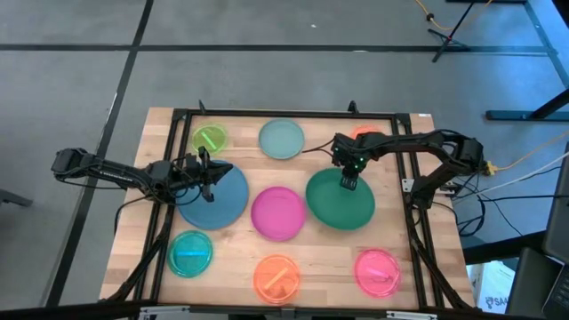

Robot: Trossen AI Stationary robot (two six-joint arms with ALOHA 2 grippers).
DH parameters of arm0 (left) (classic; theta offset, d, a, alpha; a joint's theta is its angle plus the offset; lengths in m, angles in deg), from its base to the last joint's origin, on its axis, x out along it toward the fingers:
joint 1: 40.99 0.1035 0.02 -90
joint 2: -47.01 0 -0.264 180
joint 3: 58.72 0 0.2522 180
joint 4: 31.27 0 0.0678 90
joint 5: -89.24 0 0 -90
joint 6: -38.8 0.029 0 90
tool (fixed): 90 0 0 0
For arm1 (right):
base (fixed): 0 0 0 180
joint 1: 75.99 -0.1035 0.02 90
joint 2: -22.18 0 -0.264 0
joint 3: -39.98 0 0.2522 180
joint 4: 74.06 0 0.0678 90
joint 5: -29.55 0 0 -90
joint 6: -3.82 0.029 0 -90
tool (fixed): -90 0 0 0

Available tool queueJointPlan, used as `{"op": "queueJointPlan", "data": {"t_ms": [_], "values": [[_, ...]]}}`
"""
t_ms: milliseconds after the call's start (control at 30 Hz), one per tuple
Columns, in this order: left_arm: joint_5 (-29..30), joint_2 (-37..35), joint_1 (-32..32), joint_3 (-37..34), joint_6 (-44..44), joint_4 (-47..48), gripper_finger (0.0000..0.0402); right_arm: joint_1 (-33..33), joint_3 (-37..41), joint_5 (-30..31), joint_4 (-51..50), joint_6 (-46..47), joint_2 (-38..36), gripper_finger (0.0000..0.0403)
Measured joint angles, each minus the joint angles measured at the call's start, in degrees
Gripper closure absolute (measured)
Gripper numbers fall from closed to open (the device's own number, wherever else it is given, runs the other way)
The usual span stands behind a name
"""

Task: Stack plastic plates
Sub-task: Stack the green plate on top of the dark blue plate

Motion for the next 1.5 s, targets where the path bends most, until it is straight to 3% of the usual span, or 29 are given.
{"op": "queueJointPlan", "data": {"t_ms": [133,567,1000,1167,1500], "values": [[0.0,0.0,0.4,0.0,1.6,-0.5,0.0396,0.0,-0.3,-0.9,0.0,-1.2,-0.3,0.0393],[-0.4,0.5,3.2,0.0,4.5,-0.9,0.0396,0.0,-9.0,-4.7,-6.7,-2.7,0.1,0.0402],[-0.5,0.5,3.3,0.0,8.8,-0.9,0.0396,-0.1,-13.5,-6.4,-13.5,1.7,0.1,0.0402],[-0.5,0.5,3.3,0.0,9.1,-0.9,0.0396,-0.1,-13.5,-3.8,-14.9,2.2,0.1,0.0381],[-0.5,0.5,3.3,0.0,8.6,-0.9,0.0396,0.3,-11.1,-1.4,-9.0,1.8,1.3,0.0280]]}}
